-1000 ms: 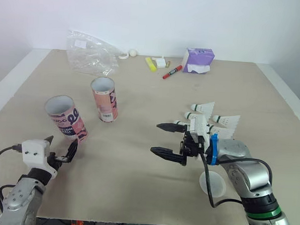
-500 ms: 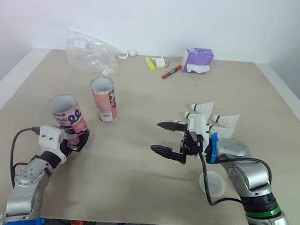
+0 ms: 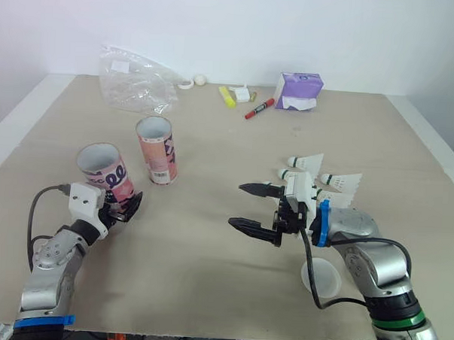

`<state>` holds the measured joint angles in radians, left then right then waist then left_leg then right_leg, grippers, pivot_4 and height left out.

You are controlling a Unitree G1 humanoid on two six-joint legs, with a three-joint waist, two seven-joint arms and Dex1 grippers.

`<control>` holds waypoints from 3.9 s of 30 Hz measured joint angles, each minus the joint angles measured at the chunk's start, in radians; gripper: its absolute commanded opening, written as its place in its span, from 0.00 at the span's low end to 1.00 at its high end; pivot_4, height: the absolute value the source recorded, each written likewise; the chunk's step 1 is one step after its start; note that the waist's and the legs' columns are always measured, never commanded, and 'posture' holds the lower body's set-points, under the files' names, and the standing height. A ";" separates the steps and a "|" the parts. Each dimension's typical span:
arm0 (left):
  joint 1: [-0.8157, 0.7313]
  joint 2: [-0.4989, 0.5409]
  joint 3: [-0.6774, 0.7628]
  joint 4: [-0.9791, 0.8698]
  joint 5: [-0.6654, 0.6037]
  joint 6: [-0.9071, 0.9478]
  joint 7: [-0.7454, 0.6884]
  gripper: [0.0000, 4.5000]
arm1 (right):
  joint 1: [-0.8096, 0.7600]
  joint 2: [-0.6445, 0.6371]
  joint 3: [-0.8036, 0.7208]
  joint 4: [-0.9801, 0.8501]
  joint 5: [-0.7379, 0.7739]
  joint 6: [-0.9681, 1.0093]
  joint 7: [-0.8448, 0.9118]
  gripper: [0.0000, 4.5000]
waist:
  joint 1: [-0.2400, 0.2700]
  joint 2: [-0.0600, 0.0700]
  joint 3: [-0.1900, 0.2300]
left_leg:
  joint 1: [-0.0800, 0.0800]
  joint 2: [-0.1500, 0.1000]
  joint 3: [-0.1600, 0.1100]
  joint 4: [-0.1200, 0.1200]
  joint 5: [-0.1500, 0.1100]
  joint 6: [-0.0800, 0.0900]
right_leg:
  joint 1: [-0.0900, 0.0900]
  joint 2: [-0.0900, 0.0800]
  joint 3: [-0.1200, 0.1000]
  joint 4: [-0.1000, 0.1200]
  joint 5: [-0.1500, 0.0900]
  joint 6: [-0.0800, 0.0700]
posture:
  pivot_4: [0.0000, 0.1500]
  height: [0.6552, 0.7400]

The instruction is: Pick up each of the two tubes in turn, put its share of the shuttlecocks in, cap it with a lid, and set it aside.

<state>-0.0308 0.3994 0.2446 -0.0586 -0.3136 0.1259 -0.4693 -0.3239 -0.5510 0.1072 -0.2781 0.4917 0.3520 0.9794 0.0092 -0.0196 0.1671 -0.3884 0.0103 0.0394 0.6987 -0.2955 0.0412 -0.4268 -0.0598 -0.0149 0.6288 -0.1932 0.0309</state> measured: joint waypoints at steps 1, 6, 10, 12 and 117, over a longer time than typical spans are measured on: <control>0.000 0.000 0.000 0.001 0.000 0.000 0.003 1.00 | 0.000 0.000 0.000 0.000 0.000 0.000 -0.001 0.98 | 0.000 0.000 0.000 | 0.000 0.000 0.000 0.000 0.000 0.000 | 0.000 0.000 0.000 0.000 0.000 0.000 | 1.00 1.00; 0.008 0.000 0.000 0.001 0.000 0.000 -0.001 0.95 | -0.002 0.000 0.000 0.000 0.000 0.001 -0.001 0.99 | 0.000 0.000 0.000 | 0.000 0.000 0.000 0.000 0.000 0.000 | 0.000 0.000 0.000 0.000 0.000 0.000 | 1.00 1.00; 0.011 0.000 0.000 0.001 0.000 0.000 0.005 0.82 | -0.002 0.000 0.000 0.000 0.000 0.002 -0.001 1.00 | 0.000 0.000 0.000 | 0.000 0.000 0.000 0.000 0.000 0.000 | 0.000 0.000 0.000 0.000 0.000 0.000 | 1.00 1.00; 0.011 0.000 0.000 0.001 0.001 0.000 0.009 0.82 | -0.003 0.000 0.000 0.000 0.000 0.003 -0.001 1.00 | 0.000 0.000 0.000 | 0.000 0.000 0.000 0.000 0.000 0.000 | 0.000 0.000 0.000 0.000 0.000 0.000 | 1.00 1.00; -0.763 0.214 -0.820 -0.180 0.364 0.591 -0.728 0.81 | 0.573 -0.028 -0.459 -0.205 0.168 0.191 -0.398 0.14 | 0.005 0.003 0.000 | -0.002 -0.009 -0.001 0.003 0.001 0.002 | 0.002 0.004 0.016 0.002 -0.006 0.015 | 1.00 1.00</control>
<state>-0.7938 0.6137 -0.5755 -0.2381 0.0502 0.7171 -1.1974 0.2487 -0.5788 -0.3514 -0.4832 0.6593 0.5435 0.5815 0.0141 -0.0171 0.1672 -0.3901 0.0016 0.0382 0.7012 -0.2945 0.0437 -0.4249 -0.0557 0.0007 0.6304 -0.1994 0.0462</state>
